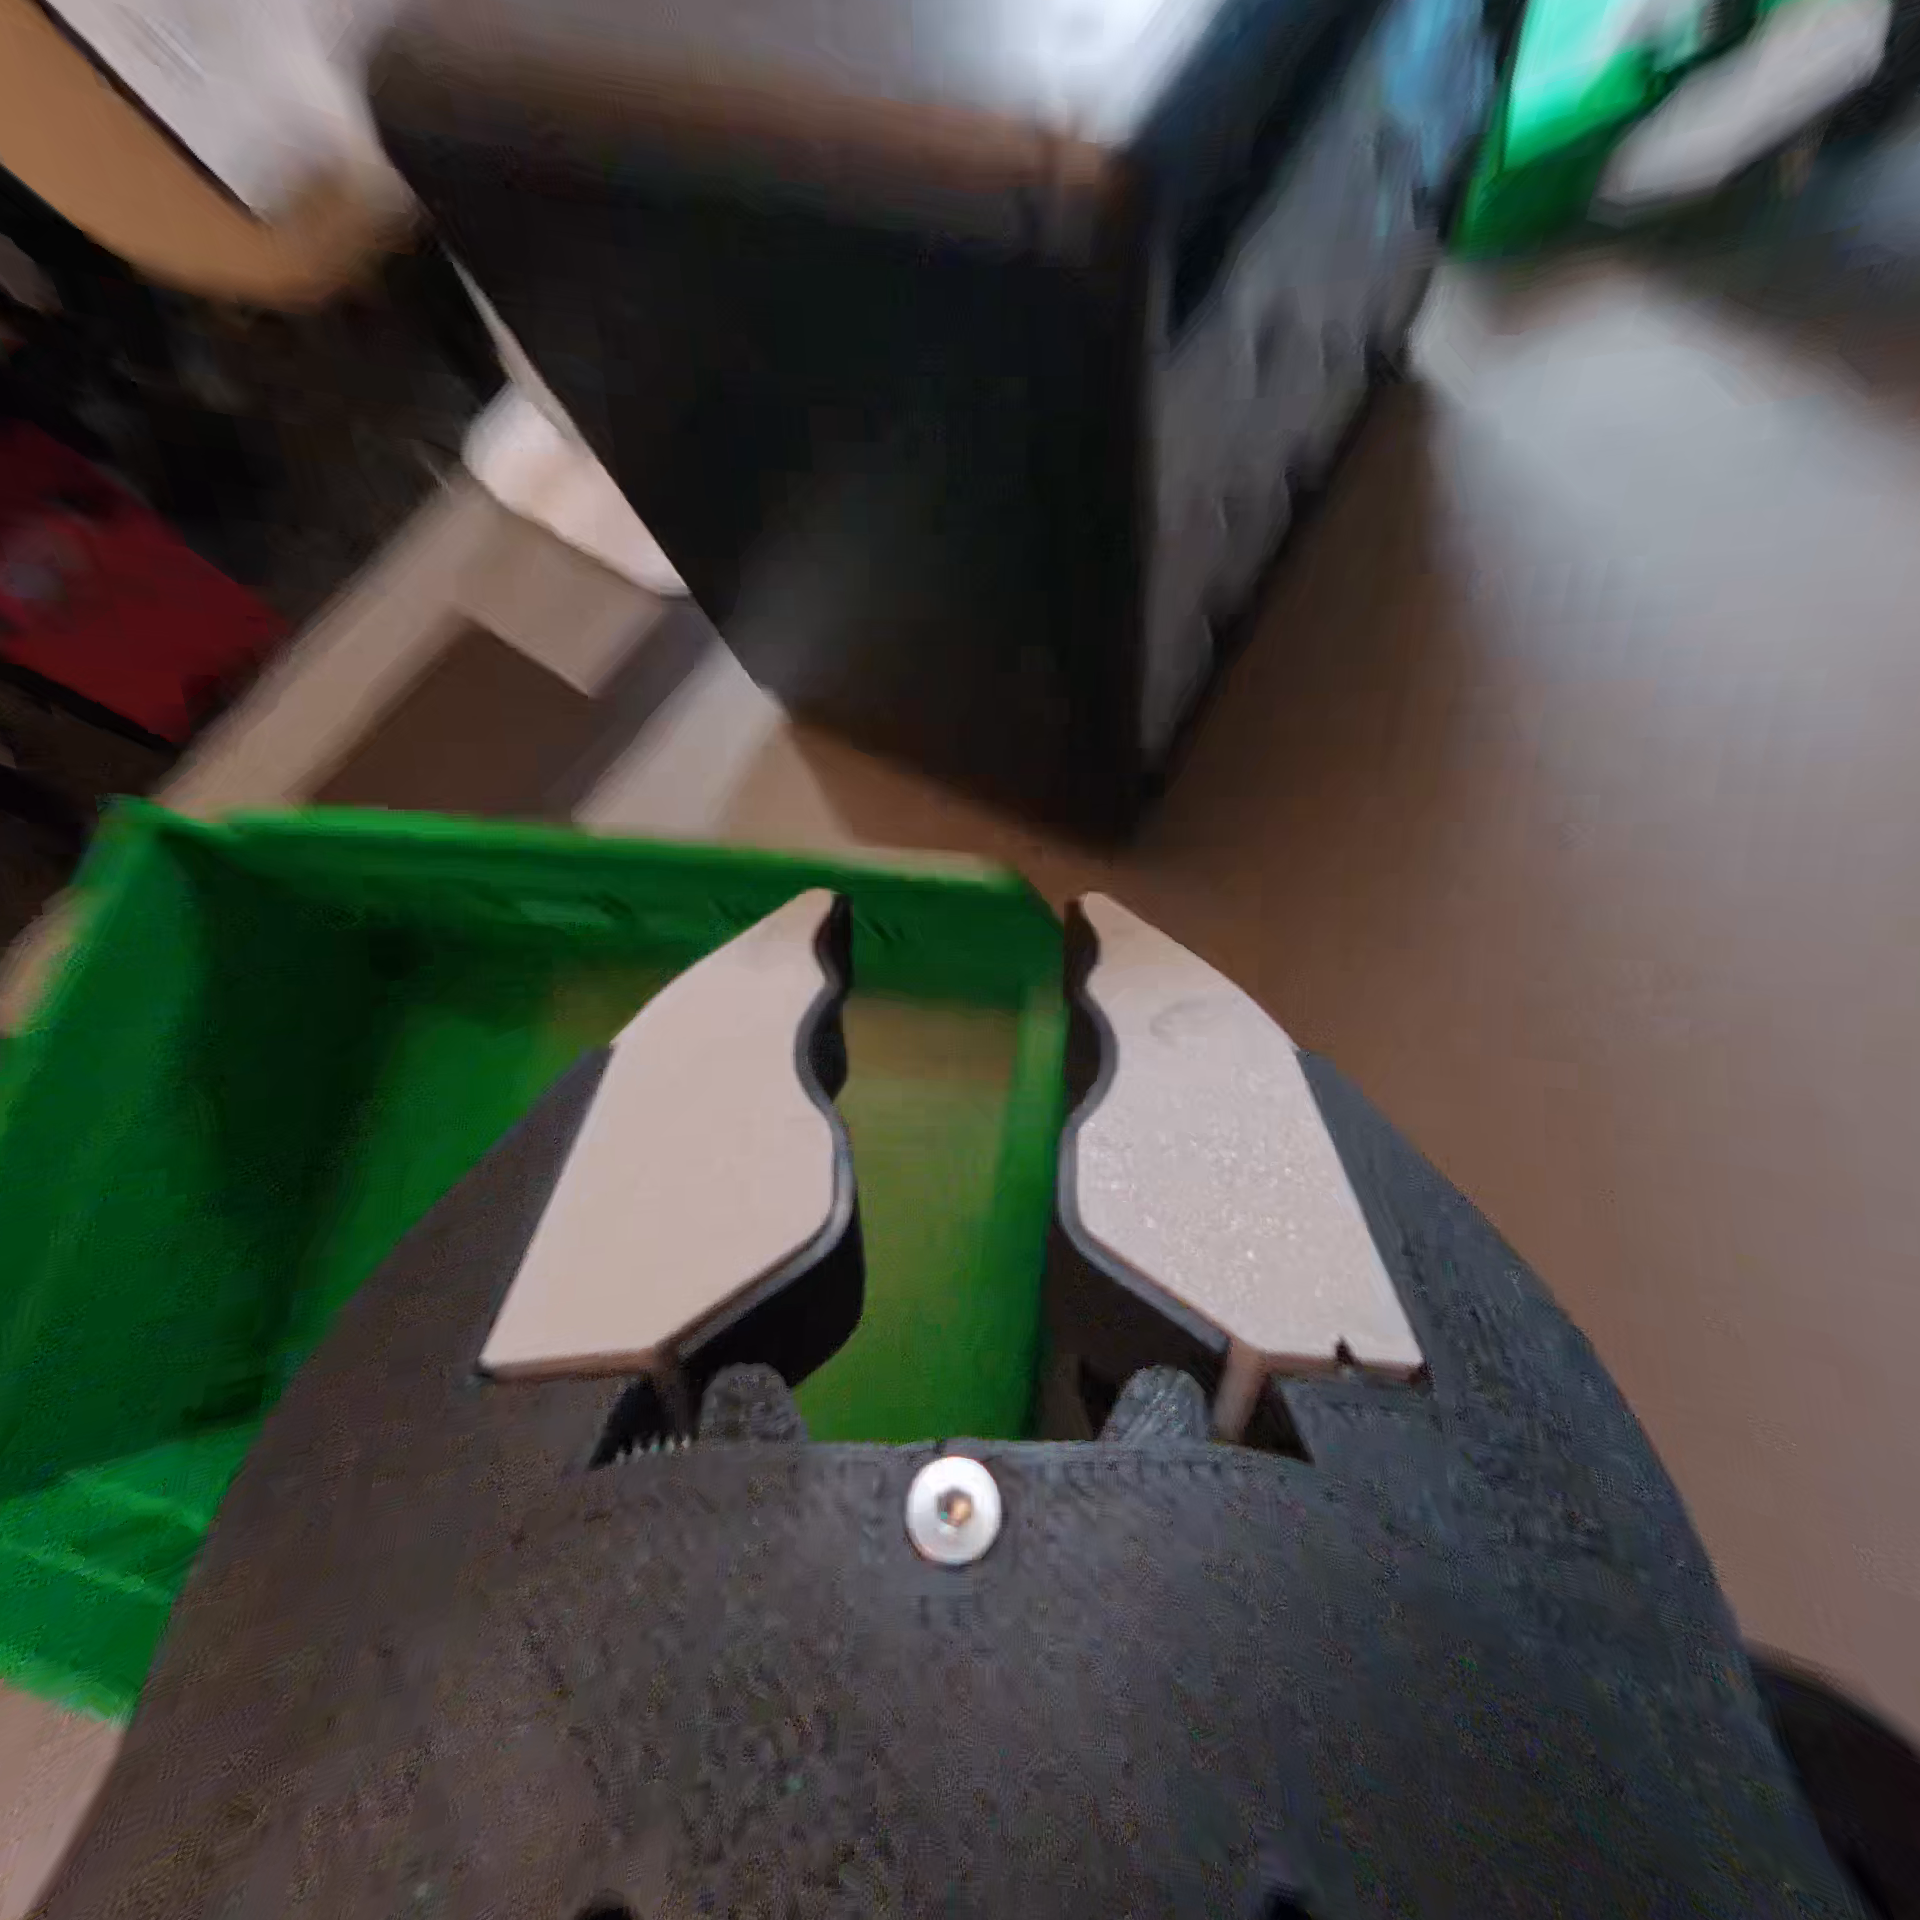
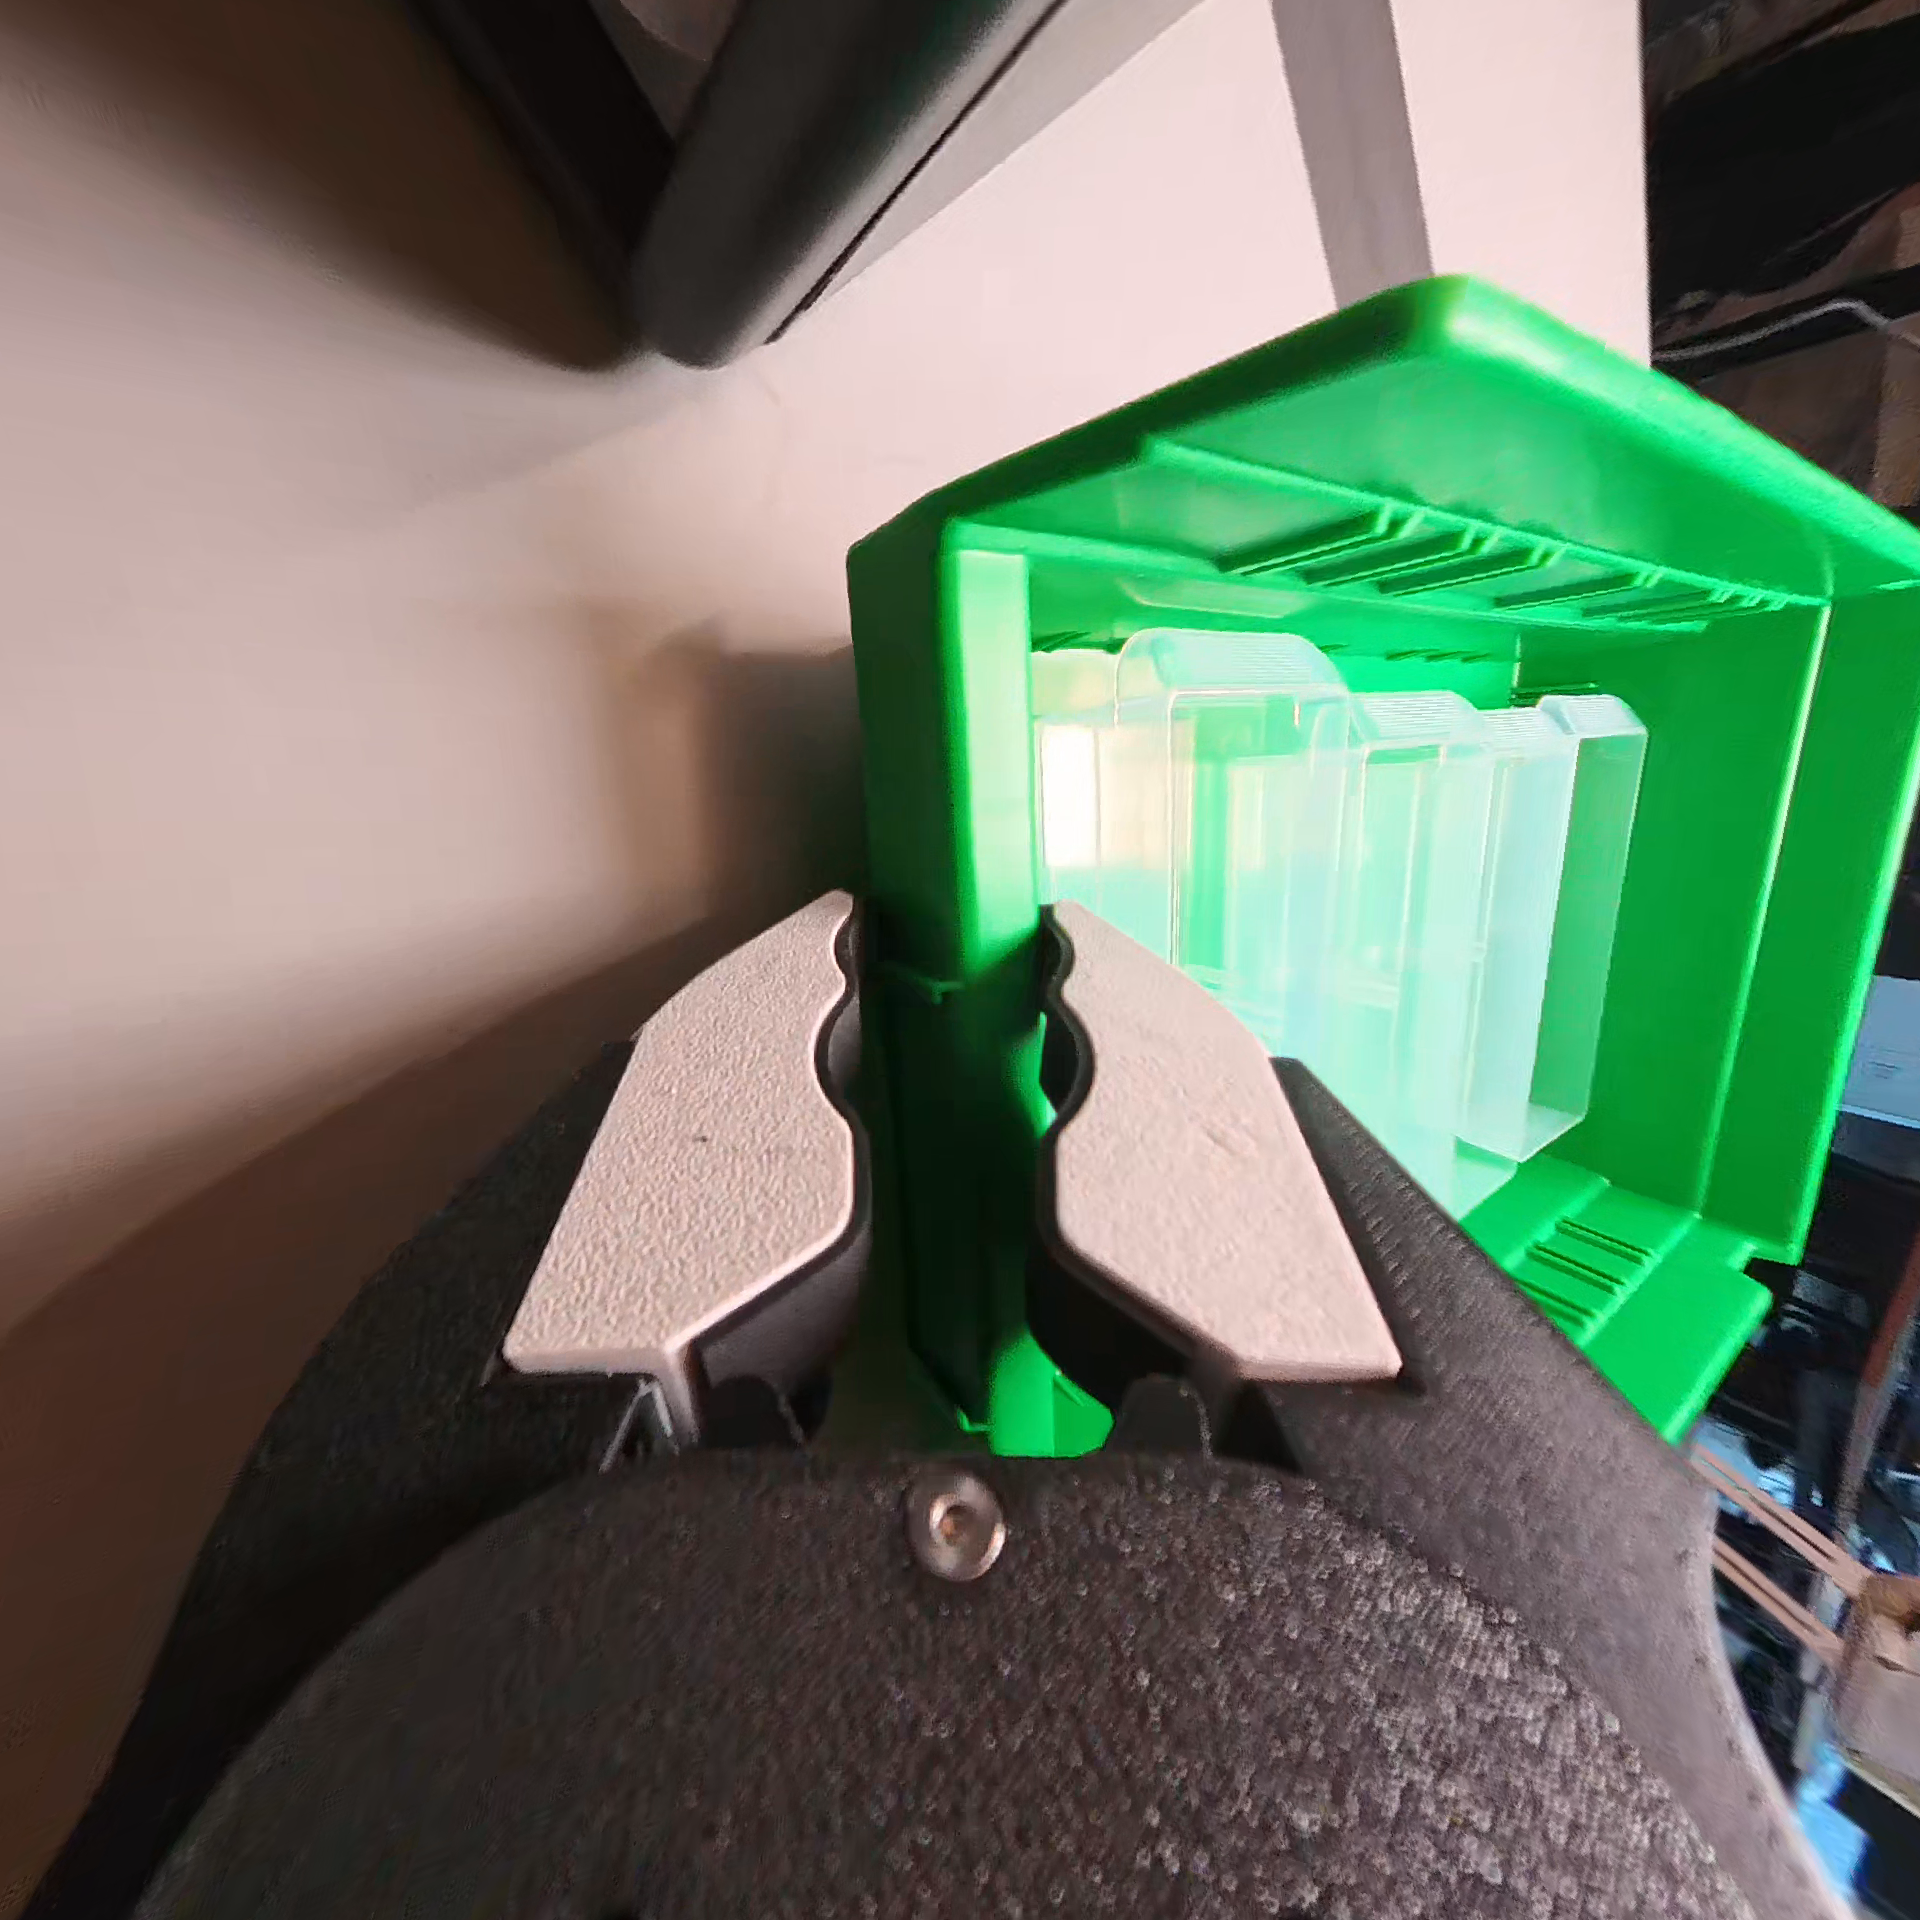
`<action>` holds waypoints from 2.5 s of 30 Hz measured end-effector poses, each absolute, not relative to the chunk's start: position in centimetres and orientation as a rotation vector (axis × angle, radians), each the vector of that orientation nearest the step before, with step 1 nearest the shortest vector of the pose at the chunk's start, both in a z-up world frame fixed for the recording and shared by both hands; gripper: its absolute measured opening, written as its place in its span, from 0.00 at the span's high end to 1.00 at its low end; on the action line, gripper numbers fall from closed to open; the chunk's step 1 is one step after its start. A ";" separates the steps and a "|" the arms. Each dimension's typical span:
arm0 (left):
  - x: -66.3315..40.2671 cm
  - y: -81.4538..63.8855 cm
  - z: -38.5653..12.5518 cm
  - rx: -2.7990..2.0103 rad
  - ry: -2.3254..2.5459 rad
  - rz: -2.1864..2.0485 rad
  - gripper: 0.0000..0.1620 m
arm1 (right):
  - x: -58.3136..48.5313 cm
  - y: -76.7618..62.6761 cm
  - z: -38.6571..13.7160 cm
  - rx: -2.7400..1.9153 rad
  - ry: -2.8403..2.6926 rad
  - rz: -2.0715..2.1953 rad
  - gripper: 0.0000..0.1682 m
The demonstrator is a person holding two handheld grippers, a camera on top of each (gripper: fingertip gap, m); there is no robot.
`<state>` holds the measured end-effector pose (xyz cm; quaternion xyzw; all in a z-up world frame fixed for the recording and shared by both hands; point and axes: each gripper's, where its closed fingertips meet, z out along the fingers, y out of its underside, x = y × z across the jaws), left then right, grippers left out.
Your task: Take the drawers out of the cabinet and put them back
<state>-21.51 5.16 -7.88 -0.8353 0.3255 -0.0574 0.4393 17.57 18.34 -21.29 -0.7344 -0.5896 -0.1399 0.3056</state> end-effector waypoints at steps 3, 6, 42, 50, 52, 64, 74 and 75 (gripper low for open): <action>-22.5 1.7 -14.9 -2.306 0.963 -0.105 0.65 | 18.1 16.9 -21.4 -2.018 -1.626 -0.344 0.82; -23.2 -0.5 -19.8 -2.428 1.057 -0.033 0.67 | 18.7 13.8 -21.4 -2.095 -1.740 -0.330 0.83; 7.2 0.2 -16.5 -1.884 0.538 -0.786 0.62 | 25.5 1.7 -16.2 -1.969 -0.402 0.356 0.69; 10.9 3.8 -16.5 -1.850 0.501 -0.559 0.81 | 27.3 2.4 -16.8 -1.916 -0.379 0.178 0.88; 11.1 3.4 -16.2 -1.831 0.526 -0.499 0.85 | 28.0 2.1 -16.3 -1.888 -0.400 0.036 0.90; 10.6 -1.4 -2.6 -1.543 0.495 -0.558 0.88 | 28.3 -4.0 -2.2 -1.598 -0.381 -0.130 0.95; -2.4 -10.5 8.6 -1.379 0.329 -0.299 0.88 | 15.7 -8.6 8.4 -1.307 -0.574 0.163 0.94; -4.5 -11.5 9.0 -1.374 0.295 -0.268 0.88 | 13.6 -8.7 8.6 -1.298 -0.608 0.211 0.94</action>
